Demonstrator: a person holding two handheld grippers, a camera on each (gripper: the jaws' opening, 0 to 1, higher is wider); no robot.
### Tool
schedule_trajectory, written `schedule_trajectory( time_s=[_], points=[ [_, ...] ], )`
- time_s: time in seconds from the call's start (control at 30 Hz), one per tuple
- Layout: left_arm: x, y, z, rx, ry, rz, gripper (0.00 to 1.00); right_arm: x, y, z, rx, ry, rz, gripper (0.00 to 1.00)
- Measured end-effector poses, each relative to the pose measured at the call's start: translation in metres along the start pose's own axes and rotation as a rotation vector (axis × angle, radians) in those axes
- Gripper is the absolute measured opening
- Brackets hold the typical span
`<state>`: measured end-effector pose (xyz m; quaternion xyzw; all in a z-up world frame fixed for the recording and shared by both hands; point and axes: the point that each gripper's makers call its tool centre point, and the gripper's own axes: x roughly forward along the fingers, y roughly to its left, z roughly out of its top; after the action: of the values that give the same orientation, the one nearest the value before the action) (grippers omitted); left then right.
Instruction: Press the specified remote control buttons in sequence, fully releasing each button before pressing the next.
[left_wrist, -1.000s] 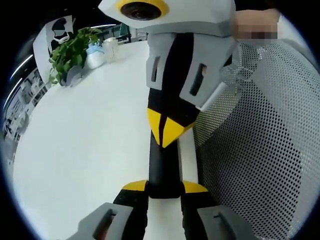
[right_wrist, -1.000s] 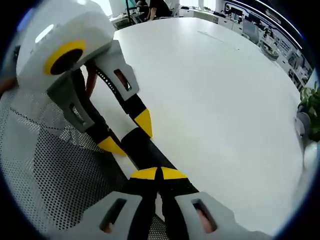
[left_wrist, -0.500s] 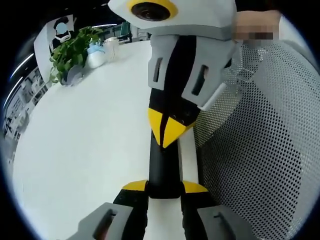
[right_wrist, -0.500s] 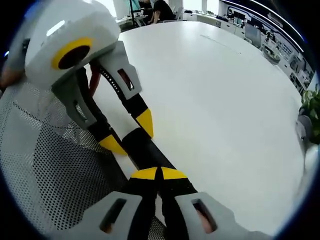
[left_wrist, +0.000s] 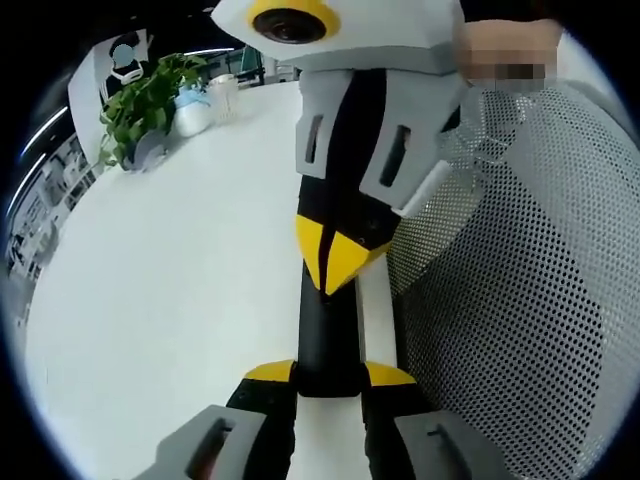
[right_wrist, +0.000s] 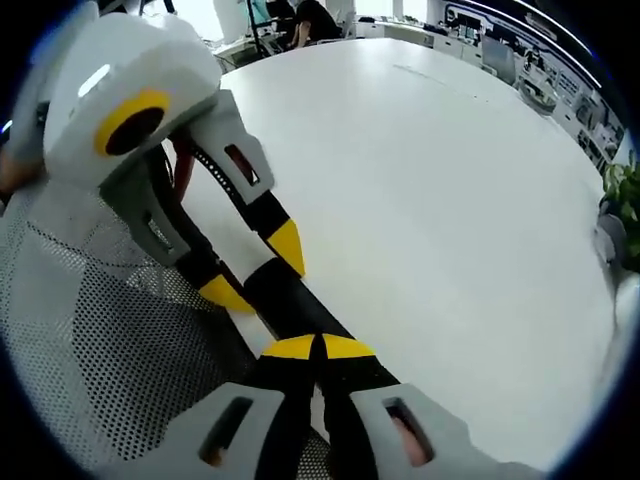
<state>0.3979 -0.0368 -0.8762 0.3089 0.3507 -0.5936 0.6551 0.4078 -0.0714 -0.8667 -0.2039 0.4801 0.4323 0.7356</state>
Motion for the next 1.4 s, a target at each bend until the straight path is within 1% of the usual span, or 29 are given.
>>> schedule_trajectory(
  time_s=[0.03,0.13,0.33,0.53,0.73,0.9,1.2,1.4],
  points=[
    [0.0,-0.0001,0.0,0.0,0.0,0.0,0.24,0.0,0.0001,0.0,-0.002,0.001,-0.001,0.0],
    [-0.0002,-0.0002,0.0002,0.0,0.0,0.0,0.24,0.0,0.0016,0.0001,-0.044,0.008,-0.013,0.0],
    [-0.0004,-0.0004,0.0003,0.0,0.001,-0.001,0.24,0.0002,0.0014,0.0004,-0.046,0.01,-0.01,0.0],
    [-0.0003,0.0,0.0,0.001,0.0,-0.001,0.24,0.0015,0.0058,0.0018,-0.07,0.01,0.002,0.0],
    [-0.0001,0.0001,-0.0001,0.006,0.003,0.0,0.24,0.0024,0.0086,0.0034,-0.069,0.004,0.017,0.0],
    [-0.0001,0.0002,-0.0004,0.006,0.003,0.0,0.24,0.0034,0.01,0.0048,-0.102,0.001,0.012,0.0],
    [-0.0008,0.0,-0.0004,0.005,0.002,0.0,0.24,0.0042,0.0095,0.0056,-0.081,-0.008,0.017,0.0],
    [-0.0007,-0.0002,-0.0004,0.002,0.002,-0.001,0.25,0.0036,0.0085,0.0055,-0.006,-0.023,0.03,0.0]
  ],
)
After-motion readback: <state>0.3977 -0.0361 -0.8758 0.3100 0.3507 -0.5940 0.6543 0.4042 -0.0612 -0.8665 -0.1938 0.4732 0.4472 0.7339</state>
